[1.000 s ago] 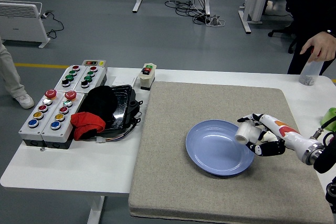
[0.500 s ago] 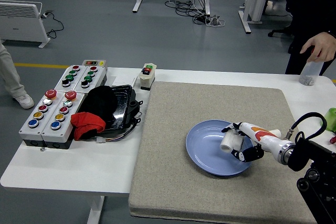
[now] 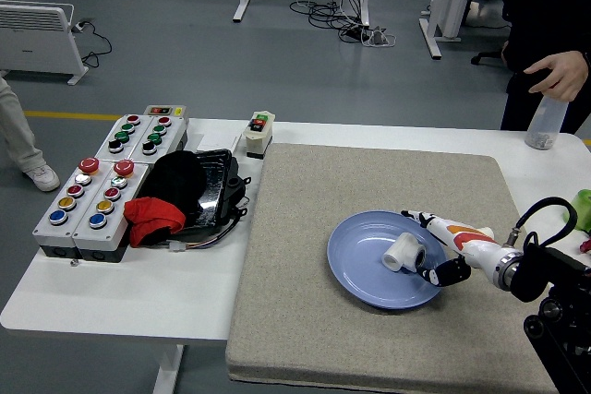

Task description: Pick pipe place plate twice

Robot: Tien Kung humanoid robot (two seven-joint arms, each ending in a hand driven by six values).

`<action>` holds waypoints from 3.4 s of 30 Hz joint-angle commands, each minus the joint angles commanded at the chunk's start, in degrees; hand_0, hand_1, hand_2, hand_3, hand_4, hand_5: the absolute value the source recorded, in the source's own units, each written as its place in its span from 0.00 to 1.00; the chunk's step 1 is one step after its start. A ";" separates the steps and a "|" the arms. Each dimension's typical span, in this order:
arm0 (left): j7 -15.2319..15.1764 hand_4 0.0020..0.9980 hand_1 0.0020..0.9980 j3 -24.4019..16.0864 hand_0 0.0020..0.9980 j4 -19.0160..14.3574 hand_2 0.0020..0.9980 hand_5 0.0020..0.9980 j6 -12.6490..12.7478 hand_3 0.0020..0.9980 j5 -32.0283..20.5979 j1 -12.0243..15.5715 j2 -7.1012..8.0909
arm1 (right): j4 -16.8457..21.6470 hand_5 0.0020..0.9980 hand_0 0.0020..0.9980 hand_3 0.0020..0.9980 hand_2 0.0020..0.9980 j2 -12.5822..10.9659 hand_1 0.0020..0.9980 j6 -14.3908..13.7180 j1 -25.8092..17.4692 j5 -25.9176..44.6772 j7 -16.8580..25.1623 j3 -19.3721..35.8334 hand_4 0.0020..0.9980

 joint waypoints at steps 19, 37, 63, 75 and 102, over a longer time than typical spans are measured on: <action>0.20 0.27 0.58 -0.29 0.62 -0.04 0.52 1.00 -0.01 0.59 0.35 0.40 -0.13 | -11.63 0.17 0.96 0.96 0.99 -1.60 0.90 -3.50 2.39 0.35 -0.38 4.98 0.67; 0.11 0.28 0.59 -0.18 0.62 -0.09 0.52 1.00 -0.01 0.59 0.23 0.43 -0.23 | -23.47 0.17 0.93 0.93 0.97 0.56 0.88 -10.54 6.91 -3.91 2.17 6.56 0.66; 0.01 0.27 0.59 0.08 0.63 -0.10 0.53 1.00 -0.03 0.59 -0.01 -0.06 -0.23 | -25.55 0.00 0.29 0.60 0.53 0.10 0.43 -12.94 7.71 -4.78 3.82 6.98 0.42; 0.05 0.27 0.59 0.08 0.63 -0.08 0.53 1.00 -0.07 0.59 0.02 -0.04 -0.19 | -15.34 0.00 0.27 0.58 0.53 -1.01 0.42 -13.27 6.03 -1.11 3.01 2.84 0.40; 0.23 0.27 0.59 -0.36 0.63 -0.02 0.53 1.00 -0.05 0.59 0.69 0.57 -0.03 | -0.54 0.07 0.41 0.60 0.54 0.15 0.51 -10.64 7.18 6.76 2.31 -20.67 0.45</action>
